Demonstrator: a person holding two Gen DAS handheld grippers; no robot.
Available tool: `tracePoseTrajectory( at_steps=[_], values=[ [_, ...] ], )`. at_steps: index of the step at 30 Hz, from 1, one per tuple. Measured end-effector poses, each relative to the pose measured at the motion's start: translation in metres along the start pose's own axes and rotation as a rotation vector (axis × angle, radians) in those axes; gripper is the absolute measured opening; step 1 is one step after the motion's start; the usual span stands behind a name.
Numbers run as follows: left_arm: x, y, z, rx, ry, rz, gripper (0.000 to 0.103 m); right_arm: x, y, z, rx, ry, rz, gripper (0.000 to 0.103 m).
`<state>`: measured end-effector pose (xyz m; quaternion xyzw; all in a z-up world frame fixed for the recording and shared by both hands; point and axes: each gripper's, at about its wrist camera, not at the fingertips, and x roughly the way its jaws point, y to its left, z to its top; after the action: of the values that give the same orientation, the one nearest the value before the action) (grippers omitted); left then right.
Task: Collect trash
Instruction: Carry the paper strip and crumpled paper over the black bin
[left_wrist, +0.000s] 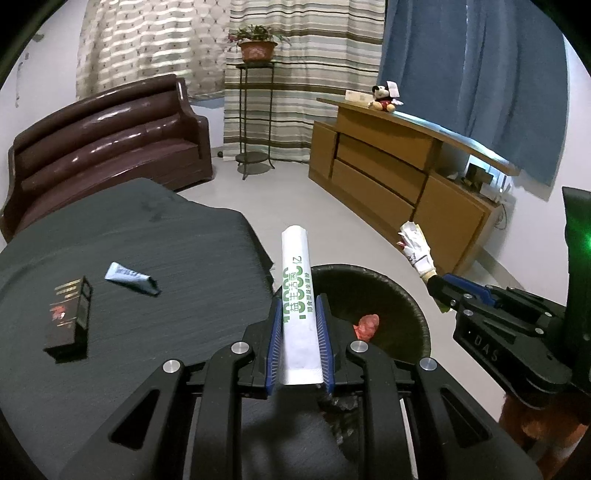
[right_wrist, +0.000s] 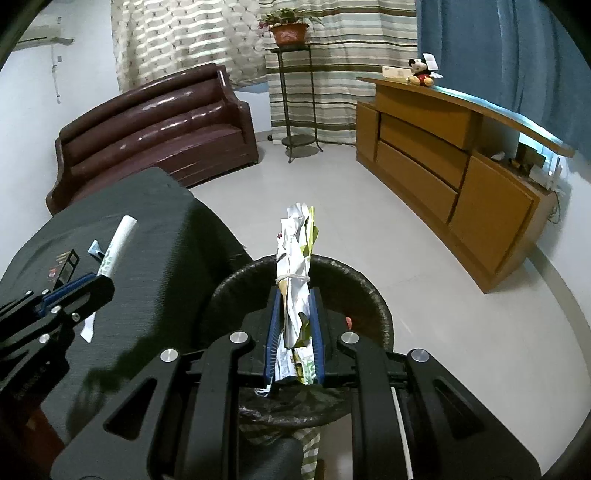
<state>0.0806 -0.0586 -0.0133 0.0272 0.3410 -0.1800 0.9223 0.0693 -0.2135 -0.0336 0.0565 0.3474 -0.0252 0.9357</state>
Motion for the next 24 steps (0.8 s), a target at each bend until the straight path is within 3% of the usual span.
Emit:
tracePoseTrajectory(
  at_steps=[17, 18, 20, 24],
  values=[
    [0.038, -0.023, 0.007, 0.038, 0.063, -0.018, 0.020, 0.020, -0.020, 0.003, 0.047, 0.014, -0.011, 0.017],
    [0.041, -0.025, 0.008, 0.045, 0.074, -0.020, 0.022, 0.022, -0.022, 0.004, 0.057, 0.012, -0.010, 0.018],
    [0.047, -0.025, 0.007, 0.039, 0.088, -0.008, 0.037, 0.026, -0.027, 0.003, 0.084, 0.020, -0.002, 0.033],
    [0.050, -0.020, 0.005, 0.007, 0.105, -0.007, 0.041, 0.028, -0.031, 0.001, 0.096, 0.024, -0.007, 0.035]
  ],
)
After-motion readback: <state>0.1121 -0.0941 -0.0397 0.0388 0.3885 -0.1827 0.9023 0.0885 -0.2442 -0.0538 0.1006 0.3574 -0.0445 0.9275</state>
